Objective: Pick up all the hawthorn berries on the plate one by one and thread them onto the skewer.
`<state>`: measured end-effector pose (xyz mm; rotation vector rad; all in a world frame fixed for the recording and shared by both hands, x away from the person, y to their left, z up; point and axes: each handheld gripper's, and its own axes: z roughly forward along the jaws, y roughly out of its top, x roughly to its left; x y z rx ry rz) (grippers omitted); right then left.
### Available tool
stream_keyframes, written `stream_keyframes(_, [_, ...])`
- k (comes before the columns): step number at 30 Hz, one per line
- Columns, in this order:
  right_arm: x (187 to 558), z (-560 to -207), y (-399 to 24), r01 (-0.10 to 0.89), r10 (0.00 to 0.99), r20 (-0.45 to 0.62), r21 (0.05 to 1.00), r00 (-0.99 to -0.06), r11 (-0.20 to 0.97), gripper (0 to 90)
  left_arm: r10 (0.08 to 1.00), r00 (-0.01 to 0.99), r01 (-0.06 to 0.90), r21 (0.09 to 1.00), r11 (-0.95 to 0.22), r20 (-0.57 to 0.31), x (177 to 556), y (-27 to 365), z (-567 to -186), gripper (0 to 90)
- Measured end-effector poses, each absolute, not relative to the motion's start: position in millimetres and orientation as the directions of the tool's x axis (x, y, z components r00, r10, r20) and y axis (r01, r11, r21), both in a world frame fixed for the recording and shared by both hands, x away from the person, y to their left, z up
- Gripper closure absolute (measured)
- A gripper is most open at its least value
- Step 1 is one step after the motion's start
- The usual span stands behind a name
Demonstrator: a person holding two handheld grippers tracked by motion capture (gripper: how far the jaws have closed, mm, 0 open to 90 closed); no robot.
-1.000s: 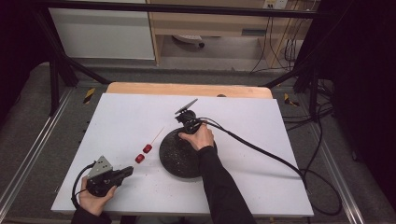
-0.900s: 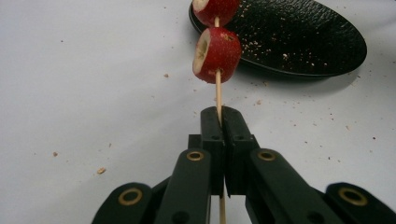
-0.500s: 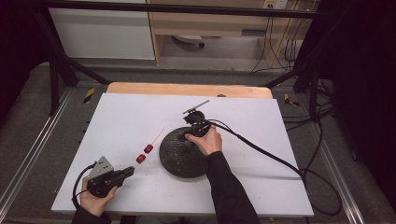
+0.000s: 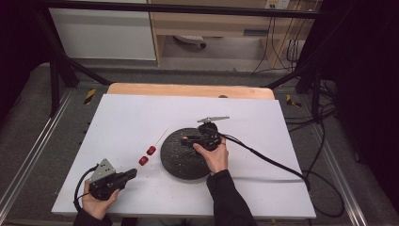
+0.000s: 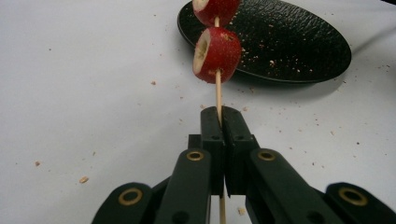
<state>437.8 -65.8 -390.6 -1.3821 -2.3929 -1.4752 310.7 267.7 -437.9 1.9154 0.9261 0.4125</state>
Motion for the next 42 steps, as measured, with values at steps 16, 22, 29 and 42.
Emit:
stream_keyframes(16, [411.5,-416.1,-76.4,0.621,0.592,0.591,0.761,-0.547,-0.187,62.1,0.738,0.668,0.420,0.867,-0.268,-0.095,308.6,260.5,-438.2,88.1])
stream_keyframes(22, [406.8,-418.3,-74.4,0.584,0.569,0.612,0.768,-0.549,-0.263,62.2,0.735,0.671,0.412,0.874,-0.258,-0.100,306.9,258.3,-437.5,88.1])
stream_keyframes(29, [407.0,-417.4,-73.3,0.542,0.547,0.635,0.765,-0.545,-0.348,62.2,0.733,0.672,0.407,0.880,-0.245,-0.107,305.6,256.0,-437.4,88.1])
stream_keyframes(42, [412.6,-410.4,-75.9,0.464,0.511,0.649,0.761,-0.564,-0.454,62.2,0.720,0.679,0.401,0.894,-0.201,-0.143,304.5,249.3,-436.7,88.1])
